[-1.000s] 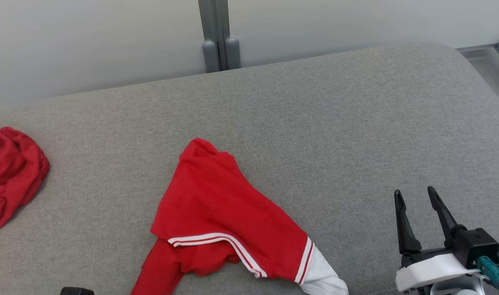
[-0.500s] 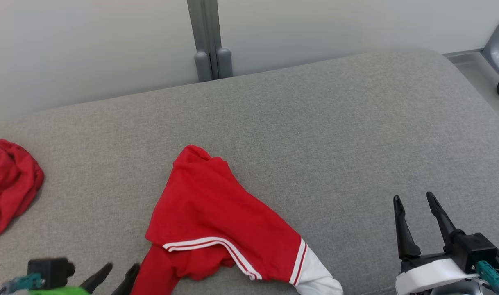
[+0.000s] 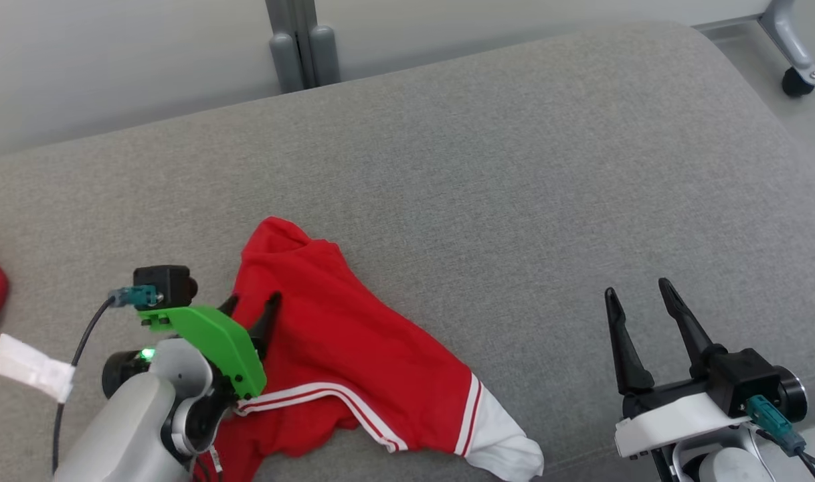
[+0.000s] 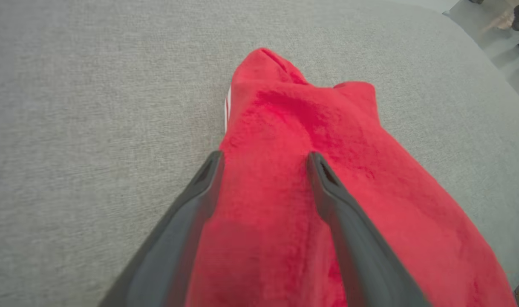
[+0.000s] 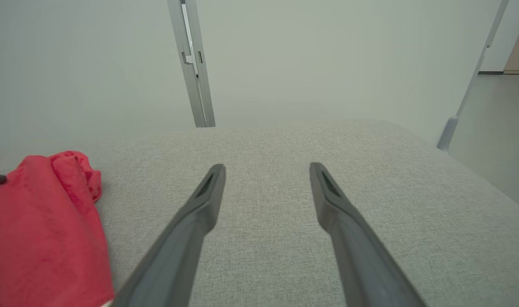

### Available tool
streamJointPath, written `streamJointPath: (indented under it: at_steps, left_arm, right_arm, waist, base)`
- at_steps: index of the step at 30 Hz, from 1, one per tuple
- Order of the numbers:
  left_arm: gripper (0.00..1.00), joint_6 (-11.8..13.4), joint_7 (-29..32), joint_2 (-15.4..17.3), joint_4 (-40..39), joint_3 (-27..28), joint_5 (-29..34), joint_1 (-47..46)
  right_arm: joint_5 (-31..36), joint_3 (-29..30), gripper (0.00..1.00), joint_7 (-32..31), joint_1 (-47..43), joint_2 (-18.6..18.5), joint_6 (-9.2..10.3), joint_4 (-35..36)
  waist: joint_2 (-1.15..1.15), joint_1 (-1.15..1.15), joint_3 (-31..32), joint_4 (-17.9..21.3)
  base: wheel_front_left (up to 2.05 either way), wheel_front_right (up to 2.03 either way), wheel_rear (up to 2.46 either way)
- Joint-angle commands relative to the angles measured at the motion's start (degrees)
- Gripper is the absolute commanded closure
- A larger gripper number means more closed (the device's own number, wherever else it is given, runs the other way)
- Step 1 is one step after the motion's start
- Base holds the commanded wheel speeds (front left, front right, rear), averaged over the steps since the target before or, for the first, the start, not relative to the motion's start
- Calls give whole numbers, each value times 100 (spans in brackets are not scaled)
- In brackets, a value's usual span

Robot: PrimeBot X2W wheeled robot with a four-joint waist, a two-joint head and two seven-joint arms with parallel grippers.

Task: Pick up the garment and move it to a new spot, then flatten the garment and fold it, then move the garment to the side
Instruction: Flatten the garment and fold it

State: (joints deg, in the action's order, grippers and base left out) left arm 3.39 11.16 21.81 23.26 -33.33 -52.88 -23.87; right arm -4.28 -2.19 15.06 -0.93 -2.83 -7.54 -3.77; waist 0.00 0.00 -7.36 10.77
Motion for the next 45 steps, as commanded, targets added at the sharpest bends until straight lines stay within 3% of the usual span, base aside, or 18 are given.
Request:
streamJointPath:
  at_steps: [1, 7, 8, 9, 20, 27, 28, 29, 30, 36, 40, 45]
  left_arm:
    - [0, -95, 134, -67, 197, -13, -74, -174]
    - [0, -453, 579, -159, 1088, -269, -64, -667]
    - [30, -432, 492, -183, 1232, -270, -24, -739]
    - [100, -427, 367, -230, 1310, -252, 21, -804]
    - [100, -29, -1366, -597, 2346, 214, 373, -1964]
    - [100, -15, -2207, -644, 3094, 157, 726, -2630]
    - [95, -46, -2317, -666, 3179, 153, 763, -2674]
    - [51, -50, -2375, -687, 3253, 165, 775, -2691]
    - [0, -73, -2425, -720, 3356, 175, 777, -2671]
    - [0, -118, -2636, -699, 3401, 429, 798, -2413]
    - [0, -12, -2632, -629, 2432, 959, 1121, -1870]
    - [0, 161, -2629, -790, 851, 1738, 1728, -431]
  right_arm:
    - [-1, 25, 0, 17, 45, -14, 10, -15]
    - [-63, 5, 0, 17, 33, -8, 9, 1]
    - [-90, 2, 0, 17, 60, -8, 10, -2]
    - [-102, 4, 0, 16, 89, -9, 10, -8]
    - [-206, -191, 0, 17, 302, -10, 10, -68]
    - [-325, -207, 0, 17, 349, -8, 10, -120]
    - [-326, -218, 0, 17, 341, -8, 10, -129]
    - [-331, -224, 0, 17, 339, -8, 10, -138]
    - [-334, -225, 0, 17, 332, -9, 10, -148]
    - [-225, -69, 0, 17, 216, -9, 9, -58]
    - [-124, 128, 0, 17, 71, -11, 10, 39]
    - [115, 325, 0, 17, -43, -12, 10, 214]
  waist:
    - [0, 0, -188, 225]
    - [0, 0, -309, 390]
    - [0, 0, -336, 416]
    - [0, 0, -360, 435]
    - [0, 0, -605, 675]
    - [0, 0, -694, 884]
    - [0, 0, -695, 901]
    - [0, 0, -693, 912]
    - [0, 0, -676, 919]
    - [0, 0, -429, 814]
    - [0, 0, -165, 639]
    - [0, 0, 281, 387]
  base:
    - [0, 0, 0]
    - [0, 0, 0]
    - [0, 0, 0]
    - [0, 0, 0]
    - [0, 0, 0]
    - [0, 0, 0]
    - [0, 0, 0]
    - [0, 0, 0]
    - [0, 0, 0]
    - [0, 0, 0]
    - [0, 0, 0]
    - [0, 0, 0]
